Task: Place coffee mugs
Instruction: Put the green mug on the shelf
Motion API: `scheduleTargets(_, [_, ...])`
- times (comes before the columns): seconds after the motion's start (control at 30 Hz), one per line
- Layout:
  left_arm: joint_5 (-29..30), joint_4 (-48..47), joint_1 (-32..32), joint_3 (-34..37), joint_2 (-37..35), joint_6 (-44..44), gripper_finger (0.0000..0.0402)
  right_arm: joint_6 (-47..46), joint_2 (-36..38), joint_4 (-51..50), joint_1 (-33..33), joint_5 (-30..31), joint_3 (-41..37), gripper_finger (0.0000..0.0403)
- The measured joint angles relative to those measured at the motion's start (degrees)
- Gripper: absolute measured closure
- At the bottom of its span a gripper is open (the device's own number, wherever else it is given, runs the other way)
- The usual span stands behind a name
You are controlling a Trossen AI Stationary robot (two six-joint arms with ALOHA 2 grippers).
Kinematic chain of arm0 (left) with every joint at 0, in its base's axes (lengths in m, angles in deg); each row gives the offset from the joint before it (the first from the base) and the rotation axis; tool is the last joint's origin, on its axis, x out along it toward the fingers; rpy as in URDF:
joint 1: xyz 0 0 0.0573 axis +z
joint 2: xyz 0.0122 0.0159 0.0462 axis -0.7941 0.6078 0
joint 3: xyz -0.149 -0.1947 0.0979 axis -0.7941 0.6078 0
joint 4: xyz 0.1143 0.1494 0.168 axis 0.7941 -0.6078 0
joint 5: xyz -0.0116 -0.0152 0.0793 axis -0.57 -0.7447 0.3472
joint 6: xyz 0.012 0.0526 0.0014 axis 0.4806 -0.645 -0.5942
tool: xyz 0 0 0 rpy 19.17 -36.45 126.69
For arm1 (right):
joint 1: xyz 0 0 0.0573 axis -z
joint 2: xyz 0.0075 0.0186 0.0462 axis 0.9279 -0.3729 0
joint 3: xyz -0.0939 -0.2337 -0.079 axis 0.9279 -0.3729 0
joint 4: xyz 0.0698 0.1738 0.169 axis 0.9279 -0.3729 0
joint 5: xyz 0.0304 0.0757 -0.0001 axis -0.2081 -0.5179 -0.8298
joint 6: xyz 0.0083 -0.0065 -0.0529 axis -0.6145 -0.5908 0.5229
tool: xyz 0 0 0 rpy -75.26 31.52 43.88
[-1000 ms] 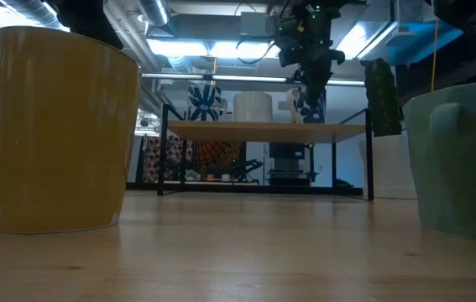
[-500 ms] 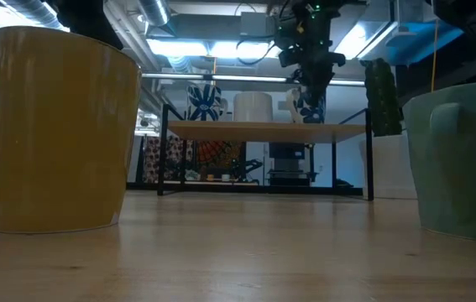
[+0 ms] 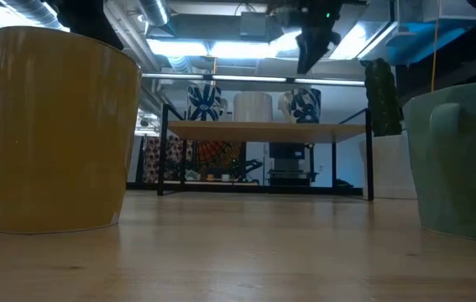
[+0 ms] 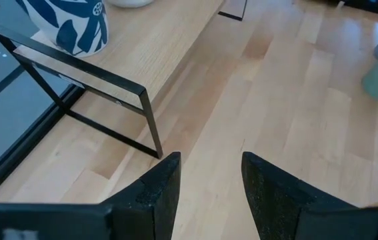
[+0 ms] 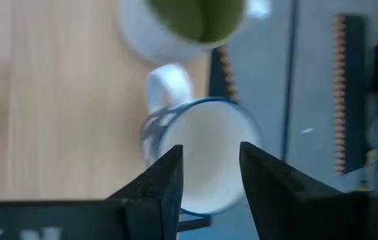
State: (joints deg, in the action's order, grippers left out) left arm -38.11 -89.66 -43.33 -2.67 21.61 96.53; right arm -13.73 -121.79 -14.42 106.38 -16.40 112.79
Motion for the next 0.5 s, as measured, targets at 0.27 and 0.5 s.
scheduleTargets(0.27, [-0.20, 0.83, 0.00, 0.00, 0.00, 0.04, 0.0248, -4.43, 7.00, 6.68, -1.29, -11.16, 0.04, 0.0277])
scheduleTargets(0.5, [-4.35, 4.35, 0.00, 0.00, -0.71, 0.02, 0.0248, -6.08, 9.35, -1.50, -8.93, -10.70, 0.04, 0.0287])
